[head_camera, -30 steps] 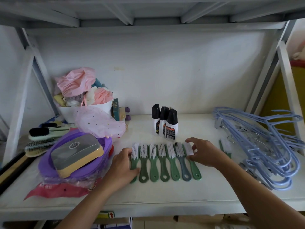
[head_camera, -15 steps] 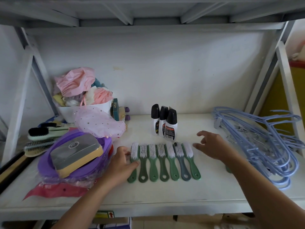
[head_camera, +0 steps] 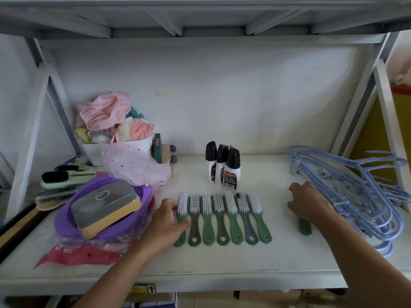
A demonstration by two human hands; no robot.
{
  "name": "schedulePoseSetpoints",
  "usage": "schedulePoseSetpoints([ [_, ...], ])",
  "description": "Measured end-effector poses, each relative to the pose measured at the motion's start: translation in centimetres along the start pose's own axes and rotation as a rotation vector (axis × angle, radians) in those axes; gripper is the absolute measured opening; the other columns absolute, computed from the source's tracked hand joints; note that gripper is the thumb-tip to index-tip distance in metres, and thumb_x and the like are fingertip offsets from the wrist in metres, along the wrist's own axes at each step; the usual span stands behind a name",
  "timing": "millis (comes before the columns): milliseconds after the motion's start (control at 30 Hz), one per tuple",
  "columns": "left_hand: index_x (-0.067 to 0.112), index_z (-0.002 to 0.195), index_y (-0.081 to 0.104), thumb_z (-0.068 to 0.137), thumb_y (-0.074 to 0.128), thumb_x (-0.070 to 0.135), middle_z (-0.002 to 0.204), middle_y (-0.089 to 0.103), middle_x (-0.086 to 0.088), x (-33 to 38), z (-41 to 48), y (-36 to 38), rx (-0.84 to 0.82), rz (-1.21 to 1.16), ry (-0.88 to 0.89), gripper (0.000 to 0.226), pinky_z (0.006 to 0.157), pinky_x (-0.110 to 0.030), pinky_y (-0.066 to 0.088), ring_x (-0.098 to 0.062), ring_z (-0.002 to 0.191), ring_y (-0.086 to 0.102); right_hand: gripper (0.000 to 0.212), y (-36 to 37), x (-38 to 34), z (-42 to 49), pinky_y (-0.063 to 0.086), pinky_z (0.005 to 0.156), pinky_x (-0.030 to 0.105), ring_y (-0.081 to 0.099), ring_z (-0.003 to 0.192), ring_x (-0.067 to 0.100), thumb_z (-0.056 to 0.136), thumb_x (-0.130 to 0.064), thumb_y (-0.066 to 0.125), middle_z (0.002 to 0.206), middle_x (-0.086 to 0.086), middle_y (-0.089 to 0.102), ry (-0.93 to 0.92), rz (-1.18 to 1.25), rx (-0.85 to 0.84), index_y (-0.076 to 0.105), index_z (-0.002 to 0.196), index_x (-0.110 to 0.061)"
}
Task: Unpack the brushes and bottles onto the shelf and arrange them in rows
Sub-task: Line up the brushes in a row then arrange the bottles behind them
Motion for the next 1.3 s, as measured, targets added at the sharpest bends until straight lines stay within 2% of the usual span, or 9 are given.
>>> schedulePoseSetpoints([
  [100, 0.029, 0.123, 0.036, 0.085, 0.072, 0.038, 0.127, 0.053, 0.007, -0.2, 0.1, 0.0, -0.002, 0.005, -0.006, 0.054, 0.106, -0.040, 0.045, -0.015, 0.124, 0.050, 0.050, 0.0, -1.4, -0.3, 0.053, 0.088, 0.038, 0.059, 0.099, 0.025, 0.090, -0.024, 0.064, 0.126, 0.010, 0.046, -0.052, 0.047, 0.003, 0.048, 0.137, -0.020],
  [300, 0.035, 0.118, 0.035, 0.084, 0.070, 0.038, 0.122, 0.054, 0.011, -0.2, 0.1, 0.1, -0.014, 0.008, -0.014, 0.049, 0.103, -0.039, 0.047, -0.014, 0.122, 0.050, 0.063, -0.2, -1.7, -0.6, 0.050, 0.087, 0.043, 0.059, 0.107, 0.035, 0.087, -0.031, 0.069, 0.128, 0.017, 0.047, -0.013, 0.097, 0.017, 0.037, 0.139, -0.017],
  [433, 0.034, 0.119, 0.036, 0.085, 0.071, 0.035, 0.120, 0.054, 0.013, -0.1, 0.1, 0.1, -0.008, -0.004, -0.014, 0.048, 0.102, -0.037, 0.047, -0.012, 0.121, 0.051, 0.058, 0.6, -1.6, -0.4, 0.051, 0.087, 0.040, 0.060, 0.103, 0.029, 0.086, -0.034, 0.069, 0.119, 0.013, 0.057, -0.026, 0.097, -0.019, 0.045, 0.135, -0.014],
  [633, 0.035, 0.118, 0.036, 0.084, 0.070, 0.038, 0.121, 0.054, 0.012, -0.2, 0.2, 0.2, -0.026, -0.008, -0.019, 0.048, 0.102, -0.038, 0.047, -0.012, 0.122, 0.050, 0.072, 1.4, -3.3, -0.5, 0.049, 0.095, 0.038, 0.058, 0.112, 0.024, 0.086, -0.035, 0.073, 0.128, 0.008, 0.061, -0.144, 0.139, -0.105, 0.038, 0.146, -0.018],
  [1033, 0.035, 0.119, 0.038, 0.082, 0.070, 0.039, 0.123, 0.054, 0.013, -0.3, 0.2, 0.1, -0.024, -0.008, -0.016, 0.049, 0.104, -0.041, 0.047, -0.013, 0.123, 0.050, 0.068, 2.2, -5.0, -0.7, 0.051, 0.095, 0.038, 0.060, 0.106, 0.021, 0.086, -0.037, 0.066, 0.122, 0.006, 0.064, -0.227, 0.151, -0.165, 0.039, 0.147, -0.022],
  [1167, 0.035, 0.120, 0.037, 0.084, 0.070, 0.039, 0.124, 0.053, 0.012, -0.3, 0.1, 0.3, -0.037, -0.016, -0.019, 0.049, 0.104, -0.040, 0.047, -0.012, 0.123, 0.049, 0.075, 2.2, -5.4, -0.9, 0.053, 0.088, 0.037, 0.062, 0.093, 0.019, 0.086, -0.034, 0.067, 0.109, 0.006, 0.064, -0.263, 0.178, -0.172, 0.029, 0.151, -0.031],
  [1233, 0.036, 0.120, 0.037, 0.084, 0.070, 0.039, 0.123, 0.053, 0.013, -0.3, 0.1, 0.2, -0.036, -0.015, -0.017, 0.049, 0.104, -0.040, 0.047, -0.012, 0.122, 0.050, 0.080, 2.1, -5.7, -1.1, 0.053, 0.087, 0.035, 0.061, 0.095, 0.019, 0.086, -0.034, 0.068, 0.119, 0.009, 0.059, -0.283, 0.176, -0.175, 0.024, 0.152, -0.038],
  [1300, 0.035, 0.118, 0.037, 0.083, 0.070, 0.039, 0.121, 0.053, 0.015, -0.2, 0.1, 0.1, -0.020, -0.007, -0.012, 0.048, 0.104, -0.040, 0.047, -0.012, 0.122, 0.050, 0.077, 1.9, -5.9, -1.3, 0.053, 0.087, 0.033, 0.061, 0.098, 0.020, 0.086, -0.036, 0.067, 0.127, 0.010, 0.054, -0.287, 0.175, -0.176, 0.027, 0.151, -0.045],
])
Point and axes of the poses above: each hand's wrist, its own z-axis towards the middle knuckle, its own y-axis out of the palm, x = y × z, the point moved 10 cm from there along z, towards the middle knuckle
